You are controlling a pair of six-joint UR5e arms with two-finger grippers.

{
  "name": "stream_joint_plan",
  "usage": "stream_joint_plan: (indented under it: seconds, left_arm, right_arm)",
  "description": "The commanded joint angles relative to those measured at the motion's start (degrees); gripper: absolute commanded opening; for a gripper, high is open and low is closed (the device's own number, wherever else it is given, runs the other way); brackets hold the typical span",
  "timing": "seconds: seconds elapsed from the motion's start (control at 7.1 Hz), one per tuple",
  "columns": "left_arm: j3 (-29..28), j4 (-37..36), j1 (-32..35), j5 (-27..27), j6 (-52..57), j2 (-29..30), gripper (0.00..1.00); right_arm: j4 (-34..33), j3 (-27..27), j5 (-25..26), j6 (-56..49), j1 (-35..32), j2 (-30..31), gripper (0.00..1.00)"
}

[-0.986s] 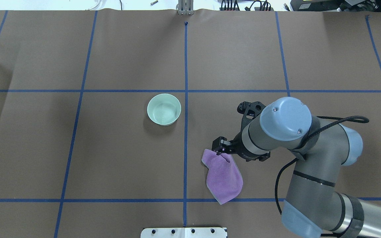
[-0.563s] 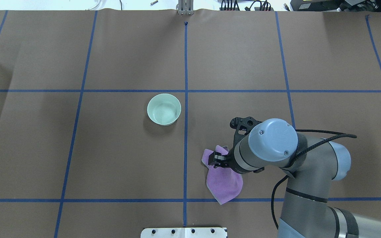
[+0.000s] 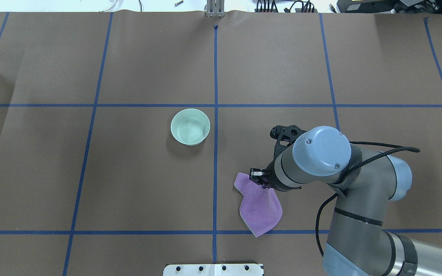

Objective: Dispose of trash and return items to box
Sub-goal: 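Lift the purple cloth and carry it into the pink bin with the right gripper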

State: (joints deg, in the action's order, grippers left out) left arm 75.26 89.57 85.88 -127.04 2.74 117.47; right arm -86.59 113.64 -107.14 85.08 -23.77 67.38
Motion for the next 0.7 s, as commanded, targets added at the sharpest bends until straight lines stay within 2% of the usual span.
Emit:
stream_joint_plan:
  seconds: [0.0,0.14,0.28,0.56]
  left_arm:
    - [-7.54,8.56,1.56,0.04,2.79,-0.57,0.0]
    - [-9.93,11.22,1.57,-0.05,2.62,-1.53,0.0]
    - [-10.21,12.46,1.22,-0.14,2.1,-4.67,0.0]
    - [-11.88,18.25,-0.62,-0.32,-4.64,-6.02,0.0]
  right_arm:
    - [-0.68,1.84,-5.22,0.0,-4.5,-0.06,0.0]
    - [-5.99,5.85,-11.45,-0.52,-9.75,0.2,0.0]
    - [-11.7,10.68,-15.34,-1.57,-14.42,0.47,0.0]
    - [-22.95,16.24,-19.93,-13.46,-24.52,1.87,0.0]
